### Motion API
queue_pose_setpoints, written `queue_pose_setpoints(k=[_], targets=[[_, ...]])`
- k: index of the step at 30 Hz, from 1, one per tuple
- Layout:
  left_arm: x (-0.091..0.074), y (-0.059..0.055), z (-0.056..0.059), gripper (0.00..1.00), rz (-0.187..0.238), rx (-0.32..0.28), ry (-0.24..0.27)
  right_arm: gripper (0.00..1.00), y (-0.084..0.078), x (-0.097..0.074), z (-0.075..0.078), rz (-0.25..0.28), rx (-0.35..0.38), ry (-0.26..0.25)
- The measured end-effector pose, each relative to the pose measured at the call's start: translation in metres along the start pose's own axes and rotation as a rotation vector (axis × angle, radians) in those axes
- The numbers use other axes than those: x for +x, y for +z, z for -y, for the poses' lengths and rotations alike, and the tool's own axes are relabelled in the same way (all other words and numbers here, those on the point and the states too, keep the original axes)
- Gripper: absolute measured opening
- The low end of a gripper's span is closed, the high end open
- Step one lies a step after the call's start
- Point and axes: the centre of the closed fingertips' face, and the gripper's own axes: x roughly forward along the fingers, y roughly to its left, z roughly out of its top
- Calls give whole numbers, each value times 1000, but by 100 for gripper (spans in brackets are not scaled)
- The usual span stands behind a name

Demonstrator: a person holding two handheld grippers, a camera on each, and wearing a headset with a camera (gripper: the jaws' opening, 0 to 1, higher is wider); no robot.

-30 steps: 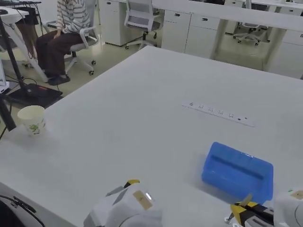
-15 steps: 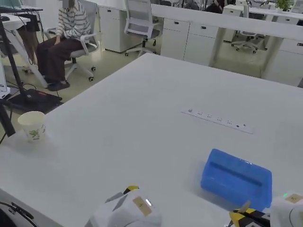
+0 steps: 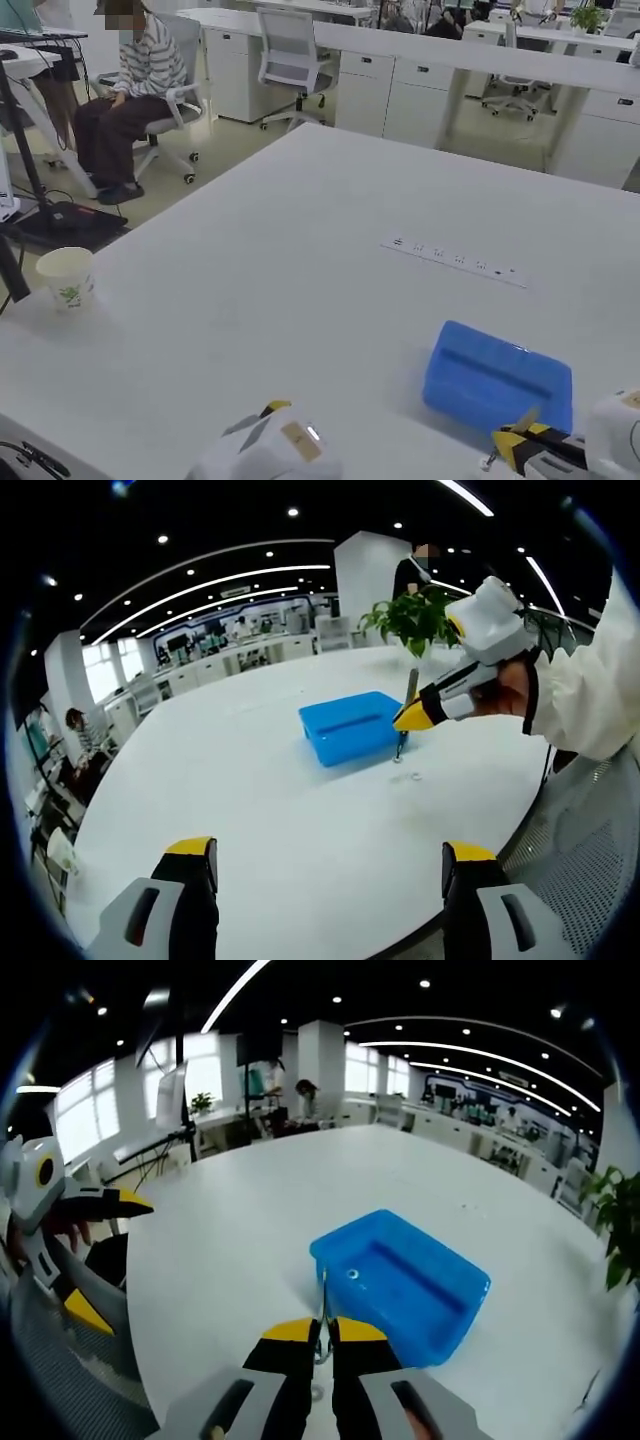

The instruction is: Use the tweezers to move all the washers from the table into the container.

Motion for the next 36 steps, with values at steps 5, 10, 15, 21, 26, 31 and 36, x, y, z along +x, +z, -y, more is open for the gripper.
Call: queue_pose_setpoints(k=[5,10,15,21,26,31,36], targets=[[0,0,-1,95,1,-1,3,2,11,-1,2,11,-23,-1],[0,0,-2,94,2,1,10,2,23,-1,3,18,-66,-5],[-1,1,-2,94,8,-3,12,2,31,0,9,26,-84,-13],[-1,1,-3,93,9,-5,15,2,36,3,23,29,-84,-38],[0,0,-3,92,3,-2,15,2,36,6,34,25,-83,-68],[0,0,-2,92,0,-2,12,2,42,9,41,48,-42,-83],[0,0,-2,91,-3,-3,10,2,44,13,48,53,-23,-96]])
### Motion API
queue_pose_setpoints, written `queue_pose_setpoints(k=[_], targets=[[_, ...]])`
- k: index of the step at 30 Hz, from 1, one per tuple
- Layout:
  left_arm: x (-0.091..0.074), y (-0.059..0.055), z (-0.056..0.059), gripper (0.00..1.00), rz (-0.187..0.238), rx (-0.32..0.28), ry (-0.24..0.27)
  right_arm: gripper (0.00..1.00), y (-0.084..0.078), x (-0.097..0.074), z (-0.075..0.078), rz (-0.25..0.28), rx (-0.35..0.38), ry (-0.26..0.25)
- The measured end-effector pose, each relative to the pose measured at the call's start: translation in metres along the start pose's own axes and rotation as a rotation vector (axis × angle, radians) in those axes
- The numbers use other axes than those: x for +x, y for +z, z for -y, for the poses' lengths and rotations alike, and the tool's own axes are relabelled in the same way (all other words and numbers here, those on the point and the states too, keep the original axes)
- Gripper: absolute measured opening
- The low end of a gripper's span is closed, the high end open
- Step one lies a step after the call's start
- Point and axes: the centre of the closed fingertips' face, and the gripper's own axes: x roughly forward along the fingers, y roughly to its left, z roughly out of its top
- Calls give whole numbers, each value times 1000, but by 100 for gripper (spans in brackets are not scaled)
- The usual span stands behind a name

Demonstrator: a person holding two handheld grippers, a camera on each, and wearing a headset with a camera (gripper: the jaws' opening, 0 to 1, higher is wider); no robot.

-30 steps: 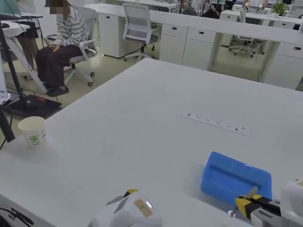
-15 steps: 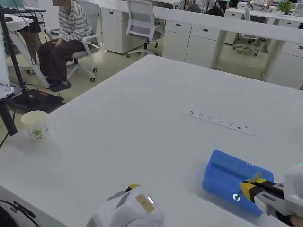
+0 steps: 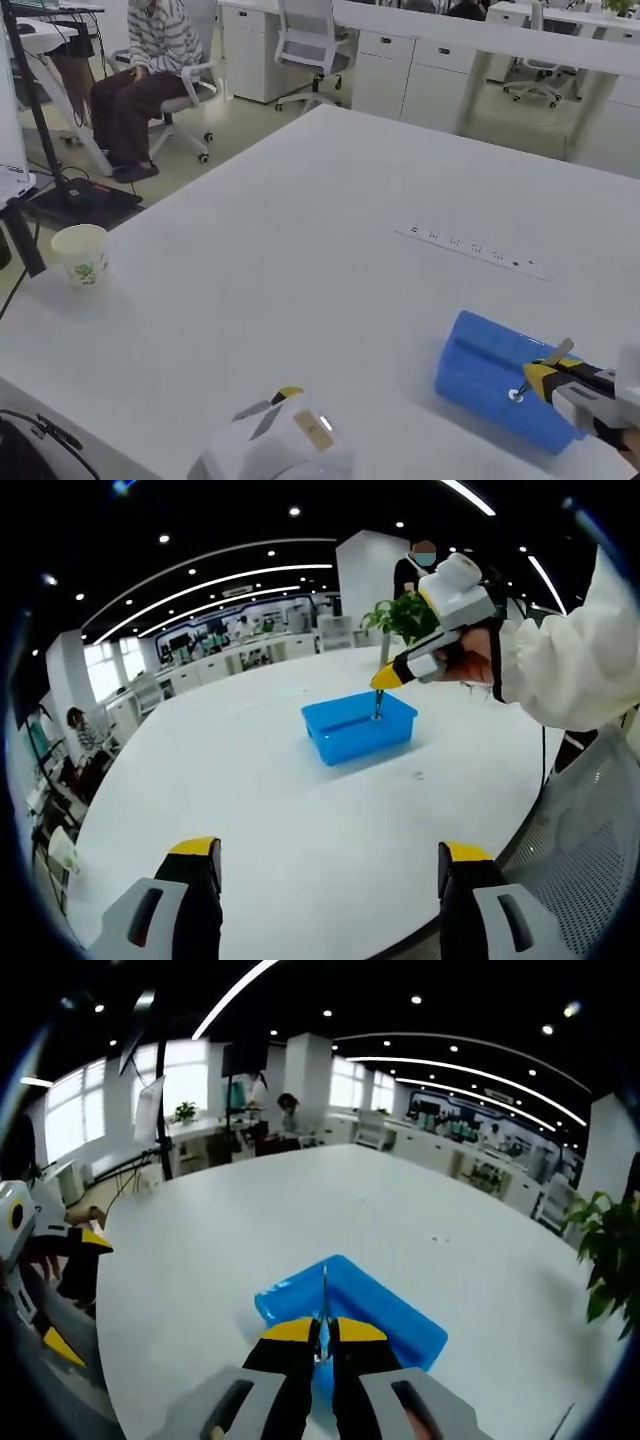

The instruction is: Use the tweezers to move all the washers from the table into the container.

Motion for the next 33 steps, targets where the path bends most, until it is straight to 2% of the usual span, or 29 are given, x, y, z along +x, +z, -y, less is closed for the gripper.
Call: queue_pose_setpoints(k=[7,19,33], targets=[[0,-1,1,90,-4,3,-5,2,-11,9,10,-30,-7,-13],[1,-3,0,89,-17,3,-3,2,-34,22,14,-74,15,-19],[1,-5,0,88,-28,5,-4,2,-48,22,2,-103,20,-20]])
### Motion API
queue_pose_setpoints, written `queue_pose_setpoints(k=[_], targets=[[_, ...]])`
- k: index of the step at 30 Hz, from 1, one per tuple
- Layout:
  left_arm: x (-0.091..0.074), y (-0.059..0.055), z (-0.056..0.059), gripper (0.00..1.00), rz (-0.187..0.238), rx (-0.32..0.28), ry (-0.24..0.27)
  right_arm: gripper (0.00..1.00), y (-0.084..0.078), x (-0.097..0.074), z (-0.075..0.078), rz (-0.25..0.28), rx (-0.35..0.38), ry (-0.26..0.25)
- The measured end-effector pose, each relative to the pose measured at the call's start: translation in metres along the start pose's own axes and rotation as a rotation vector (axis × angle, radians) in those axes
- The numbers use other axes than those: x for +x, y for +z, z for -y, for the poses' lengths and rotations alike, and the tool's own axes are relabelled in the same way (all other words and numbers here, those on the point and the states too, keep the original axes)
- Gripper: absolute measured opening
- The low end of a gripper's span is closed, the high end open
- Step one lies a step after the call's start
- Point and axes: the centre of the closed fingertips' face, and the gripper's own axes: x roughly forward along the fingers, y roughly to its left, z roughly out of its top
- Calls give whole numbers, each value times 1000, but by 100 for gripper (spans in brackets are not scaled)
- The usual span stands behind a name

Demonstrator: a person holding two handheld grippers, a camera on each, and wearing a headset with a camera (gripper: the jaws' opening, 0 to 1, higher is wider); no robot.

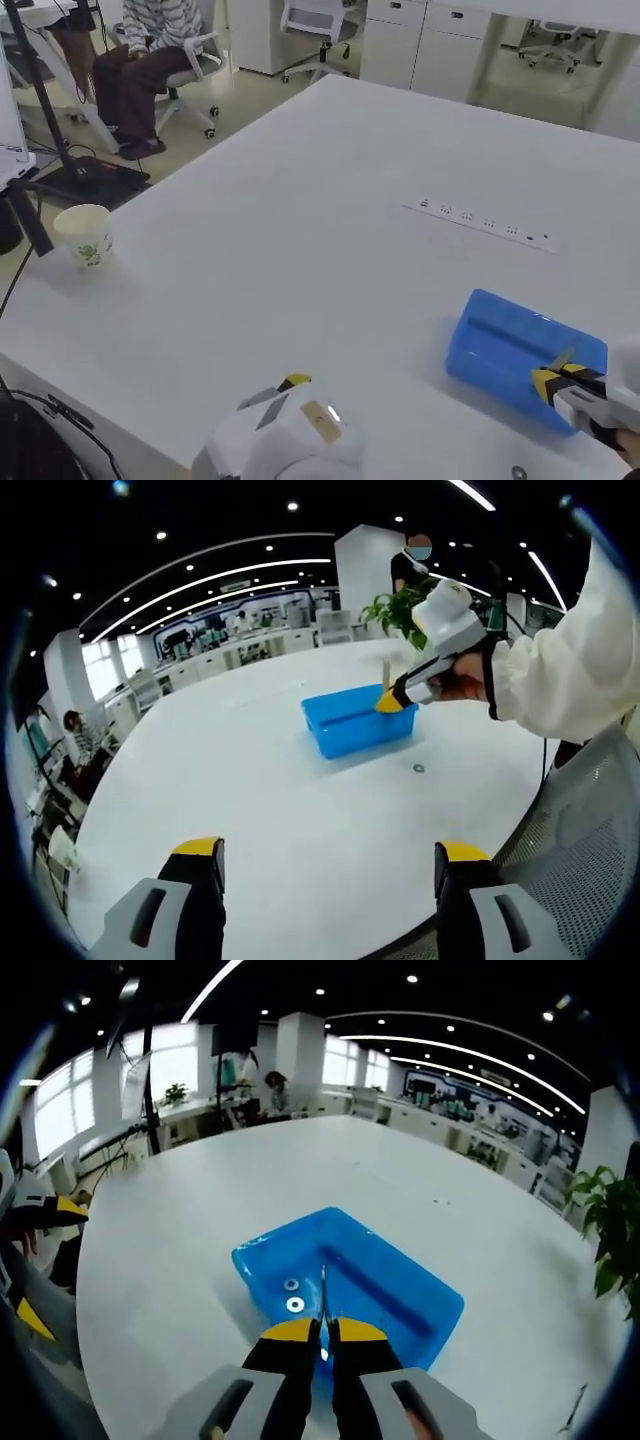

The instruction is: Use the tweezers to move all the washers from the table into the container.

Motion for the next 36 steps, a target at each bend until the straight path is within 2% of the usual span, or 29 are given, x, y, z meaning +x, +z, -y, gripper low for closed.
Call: queue_pose_setpoints(k=[9,13,16,26,31,36], targets=[[0,0,0,88,0,2,-1,3,1,-1,2,5,17,6],[0,0,0,88,1,3,0,3,10,-6,3,34,16,3],[0,1,0,88,3,3,0,3,19,-14,3,61,32,4],[0,1,2,88,5,10,-8,3,44,-51,-11,158,56,21],[0,1,3,88,4,10,-12,4,41,-60,-20,170,64,34],[0,0,2,88,1,9,-11,4,27,-63,-26,154,88,46]])
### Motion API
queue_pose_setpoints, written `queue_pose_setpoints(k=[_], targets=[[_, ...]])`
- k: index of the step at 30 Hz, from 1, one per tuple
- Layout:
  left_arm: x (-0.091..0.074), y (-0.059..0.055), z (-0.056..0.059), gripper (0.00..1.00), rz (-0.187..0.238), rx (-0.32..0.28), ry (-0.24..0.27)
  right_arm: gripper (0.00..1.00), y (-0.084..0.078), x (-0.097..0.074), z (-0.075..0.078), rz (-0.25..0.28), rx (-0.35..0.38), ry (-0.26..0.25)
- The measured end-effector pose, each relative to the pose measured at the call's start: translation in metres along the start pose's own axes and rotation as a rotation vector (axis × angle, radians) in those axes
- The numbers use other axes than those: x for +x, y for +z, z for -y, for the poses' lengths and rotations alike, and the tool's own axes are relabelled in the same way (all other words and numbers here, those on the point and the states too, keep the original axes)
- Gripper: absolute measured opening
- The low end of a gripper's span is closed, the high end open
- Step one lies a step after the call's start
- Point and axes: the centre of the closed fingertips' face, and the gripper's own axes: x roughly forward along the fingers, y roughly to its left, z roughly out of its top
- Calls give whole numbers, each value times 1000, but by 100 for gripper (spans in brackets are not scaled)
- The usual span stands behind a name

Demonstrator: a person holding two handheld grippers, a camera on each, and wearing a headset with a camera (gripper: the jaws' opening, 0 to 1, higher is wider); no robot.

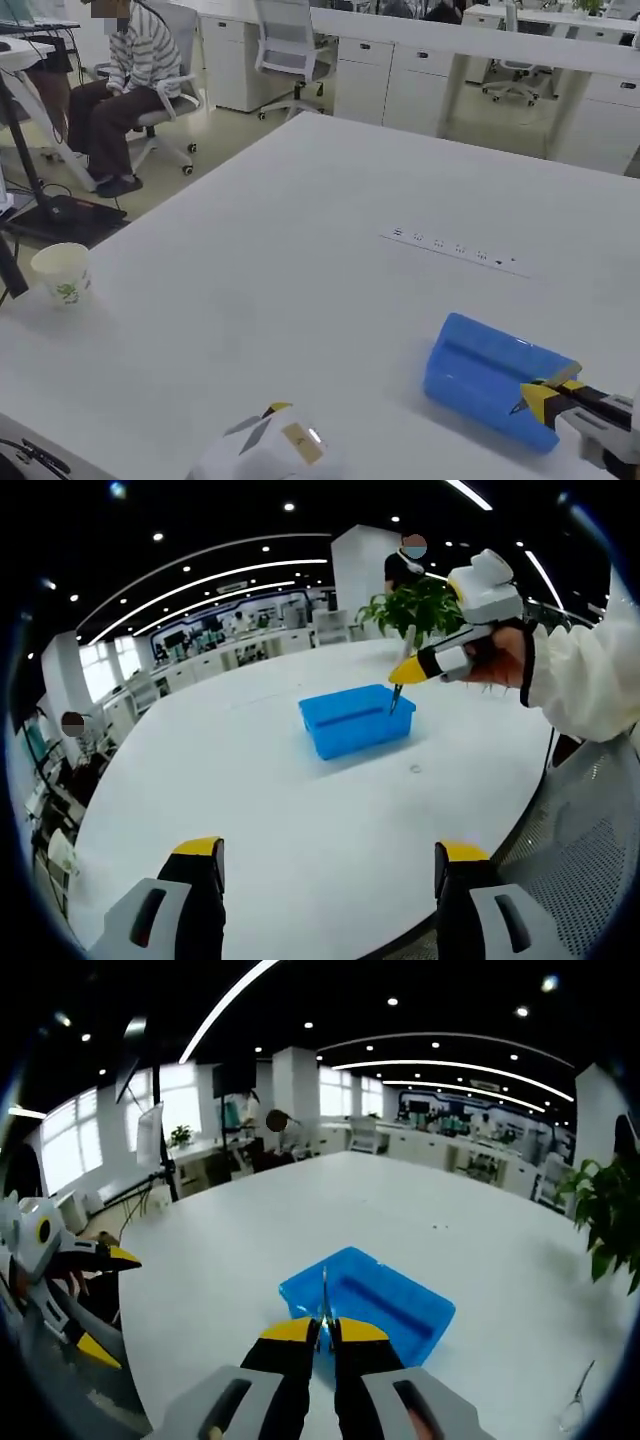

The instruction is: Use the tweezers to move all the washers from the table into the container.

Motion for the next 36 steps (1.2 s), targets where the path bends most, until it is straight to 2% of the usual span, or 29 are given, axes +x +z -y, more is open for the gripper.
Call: queue_pose_setpoints(k=[13,21,36], targets=[[0,-1,1,88,-7,2,-2,4,-39,1,-5,-61,16,35],[1,-2,0,88,-9,2,0,4,-56,0,-7,-88,34,34],[2,-4,0,88,-21,5,0,4,-71,6,-9,-122,32,27]])
